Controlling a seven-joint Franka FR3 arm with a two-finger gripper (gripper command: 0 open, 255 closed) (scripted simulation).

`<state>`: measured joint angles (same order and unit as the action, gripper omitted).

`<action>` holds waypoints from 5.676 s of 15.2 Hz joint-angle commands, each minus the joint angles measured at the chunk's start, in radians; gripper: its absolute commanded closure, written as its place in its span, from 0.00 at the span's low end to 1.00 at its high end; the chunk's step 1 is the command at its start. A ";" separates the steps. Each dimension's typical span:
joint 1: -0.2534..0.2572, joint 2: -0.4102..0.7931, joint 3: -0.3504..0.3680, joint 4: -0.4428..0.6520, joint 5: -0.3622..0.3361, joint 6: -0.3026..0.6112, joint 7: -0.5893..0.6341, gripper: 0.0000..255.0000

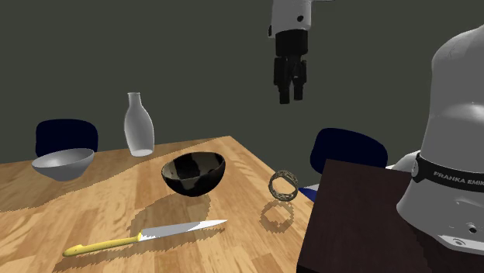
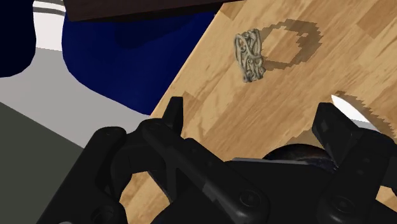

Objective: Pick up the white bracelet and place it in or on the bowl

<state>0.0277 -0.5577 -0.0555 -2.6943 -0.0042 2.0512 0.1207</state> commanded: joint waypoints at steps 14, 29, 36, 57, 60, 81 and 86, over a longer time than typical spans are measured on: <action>0.088 0.560 0.002 -0.033 0.179 0.497 -0.093 0.00; 0.095 0.662 0.017 -0.043 0.231 0.607 -0.129 0.00; 0.095 0.662 0.017 -0.043 0.231 0.607 -0.129 1.00; 0.081 0.361 0.006 -0.037 0.127 0.305 -0.037 1.00; 0.078 0.319 0.007 -0.027 0.119 0.253 -0.028 1.00; 0.103 0.528 0.038 0.400 0.125 0.040 0.041 1.00; 0.114 0.704 0.048 0.634 0.128 -0.014 0.067 1.00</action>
<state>0.1394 0.1142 -0.0093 -2.1075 0.1236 2.0517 0.1817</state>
